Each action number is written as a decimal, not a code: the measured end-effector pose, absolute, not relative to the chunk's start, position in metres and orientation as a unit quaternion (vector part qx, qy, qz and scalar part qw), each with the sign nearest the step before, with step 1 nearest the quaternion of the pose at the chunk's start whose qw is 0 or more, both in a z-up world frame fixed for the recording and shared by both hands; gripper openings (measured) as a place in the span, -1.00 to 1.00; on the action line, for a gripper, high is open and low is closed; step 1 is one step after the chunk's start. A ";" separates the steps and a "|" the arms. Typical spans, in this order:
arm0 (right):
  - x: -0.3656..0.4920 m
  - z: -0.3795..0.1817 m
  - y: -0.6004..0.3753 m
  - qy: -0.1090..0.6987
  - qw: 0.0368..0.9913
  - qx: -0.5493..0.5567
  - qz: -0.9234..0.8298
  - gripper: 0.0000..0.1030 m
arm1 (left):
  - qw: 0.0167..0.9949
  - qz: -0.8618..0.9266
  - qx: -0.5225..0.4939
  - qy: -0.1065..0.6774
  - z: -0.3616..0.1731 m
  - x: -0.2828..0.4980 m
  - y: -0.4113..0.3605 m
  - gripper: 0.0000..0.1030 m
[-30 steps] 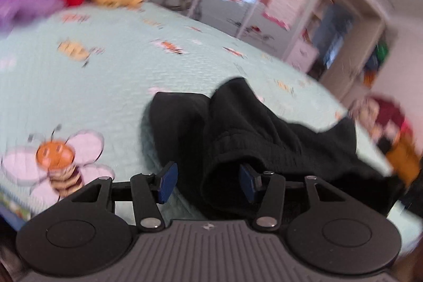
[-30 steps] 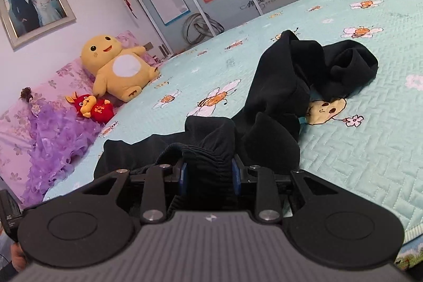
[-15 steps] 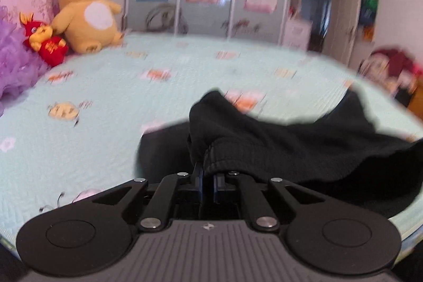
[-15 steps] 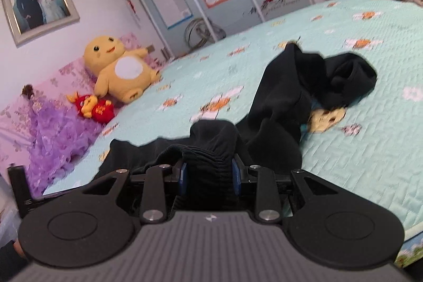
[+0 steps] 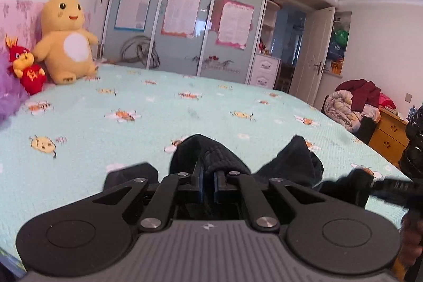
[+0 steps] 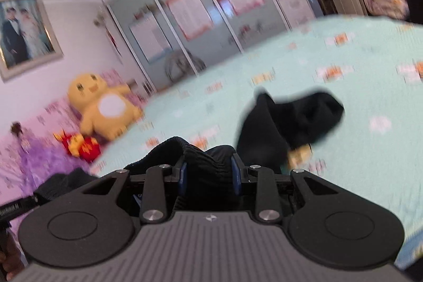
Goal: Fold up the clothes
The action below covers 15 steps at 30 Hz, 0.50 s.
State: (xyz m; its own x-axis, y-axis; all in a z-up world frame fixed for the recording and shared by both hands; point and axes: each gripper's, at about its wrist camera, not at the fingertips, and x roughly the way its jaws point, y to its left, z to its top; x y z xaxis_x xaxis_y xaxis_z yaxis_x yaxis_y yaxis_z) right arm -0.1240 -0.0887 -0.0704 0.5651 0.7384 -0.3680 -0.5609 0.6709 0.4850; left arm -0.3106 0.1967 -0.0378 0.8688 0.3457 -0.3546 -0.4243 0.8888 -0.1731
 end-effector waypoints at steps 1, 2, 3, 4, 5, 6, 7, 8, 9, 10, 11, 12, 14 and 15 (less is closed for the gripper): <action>-0.125 -0.077 -0.089 0.288 0.869 0.152 0.371 -0.36 | 0.958 0.199 -0.125 0.162 -0.039 -0.310 0.195 -0.89; -0.127 -0.083 -0.090 0.297 0.869 0.145 0.369 -0.35 | 0.958 0.197 -0.126 0.165 -0.040 -0.309 0.194 -0.89; -0.128 -0.089 -0.091 0.307 0.867 0.140 0.367 -0.31 | 0.958 0.195 -0.125 0.169 -0.041 -0.308 0.193 -0.89; -0.129 -0.095 -0.094 0.320 0.864 0.142 0.363 -0.27 | 0.958 0.192 -0.123 0.173 -0.041 -0.307 0.192 -0.89; -0.130 -0.101 -0.098 0.334 0.860 0.147 0.357 -0.25 | 0.959 0.189 -0.120 0.176 -0.041 -0.305 0.189 -0.89; -0.131 -0.108 -0.101 0.348 0.856 0.151 0.351 -0.20 | 0.959 0.186 -0.116 0.178 -0.041 -0.304 0.184 -0.89; -0.134 -0.113 -0.104 0.362 0.852 0.154 0.347 -0.16 | 0.960 0.183 -0.114 0.180 -0.040 -0.302 0.181 -0.89; -0.137 -0.119 -0.106 0.375 0.847 0.156 0.342 -0.07 | 0.960 0.181 -0.112 0.180 -0.040 -0.301 0.179 -0.89; -0.141 -0.124 -0.107 0.388 0.842 0.157 0.340 -0.02 | 0.961 0.178 -0.111 0.181 -0.039 -0.299 0.177 -0.89; -0.146 -0.129 -0.108 0.402 0.836 0.157 0.338 0.01 | 0.961 0.176 -0.110 0.182 -0.038 -0.297 0.175 -0.89; -0.150 -0.134 -0.108 0.416 0.830 0.157 0.336 0.07 | 0.962 0.173 -0.108 0.182 -0.037 -0.295 0.173 -0.89; -0.155 -0.139 -0.108 0.430 0.823 0.157 0.336 0.11 | 0.963 0.171 -0.106 0.182 -0.036 -0.293 0.170 -0.89; -0.162 -0.147 -0.105 0.452 0.810 0.158 0.338 0.13 | 0.964 0.167 -0.102 0.182 -0.036 -0.289 0.164 -0.89; -0.166 -0.150 -0.103 0.460 0.805 0.158 0.340 0.14 | 0.964 0.165 -0.099 0.182 -0.036 -0.287 0.161 -0.89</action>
